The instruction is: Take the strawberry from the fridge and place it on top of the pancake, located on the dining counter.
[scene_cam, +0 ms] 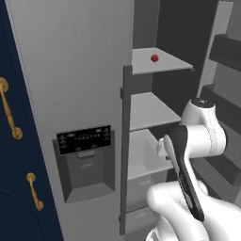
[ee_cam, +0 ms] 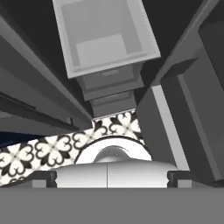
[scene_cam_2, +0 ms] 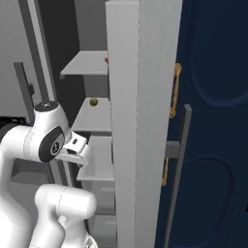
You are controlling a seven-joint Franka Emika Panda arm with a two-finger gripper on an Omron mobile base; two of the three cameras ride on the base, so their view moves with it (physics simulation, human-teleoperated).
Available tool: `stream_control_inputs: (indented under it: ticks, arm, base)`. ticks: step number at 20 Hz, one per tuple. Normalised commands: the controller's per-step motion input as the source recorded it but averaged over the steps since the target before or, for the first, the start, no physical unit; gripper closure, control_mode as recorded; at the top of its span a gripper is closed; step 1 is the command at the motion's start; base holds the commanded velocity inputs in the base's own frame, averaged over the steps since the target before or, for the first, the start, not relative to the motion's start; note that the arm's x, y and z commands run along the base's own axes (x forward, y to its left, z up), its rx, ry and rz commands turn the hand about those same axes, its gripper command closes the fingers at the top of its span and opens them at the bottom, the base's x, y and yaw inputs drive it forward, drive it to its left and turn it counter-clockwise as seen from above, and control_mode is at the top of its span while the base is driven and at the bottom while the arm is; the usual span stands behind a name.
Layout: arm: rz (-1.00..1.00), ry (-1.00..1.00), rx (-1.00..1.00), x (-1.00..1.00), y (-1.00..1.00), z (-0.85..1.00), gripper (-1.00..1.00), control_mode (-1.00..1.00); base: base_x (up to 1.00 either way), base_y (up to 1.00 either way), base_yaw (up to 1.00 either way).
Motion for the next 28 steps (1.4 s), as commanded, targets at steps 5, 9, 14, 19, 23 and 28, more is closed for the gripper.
stream_control_inputs:
  ticks: [5,9,14,19,23,28]
  arm:
    - [0.00,0.00,0.00,0.00,0.00,0.00,-1.00,1.00]
    - [0.00,0.00,0.00,0.00,0.00,0.00,-1.00,1.00]
    - [0.00,0.00,0.00,0.00,0.00,0.00,-1.00,1.00]
    - [0.00,0.00,0.00,0.00,0.00,0.00,-1.00,1.00]
    - [0.00,0.00,0.00,0.00,0.00,0.00,-1.00,1.00]
    - [0.00,0.00,0.00,0.00,0.00,0.00,-1.00,1.00]
  base:
    - [0.48,-0.03,0.00]
    - [0.38,-0.14,0.03]
    - [0.15,-0.26,0.03]
    - [0.05,-0.29,-0.05]
    - [0.02,-0.30,-0.11]
    - [0.00,-0.37,-0.17]
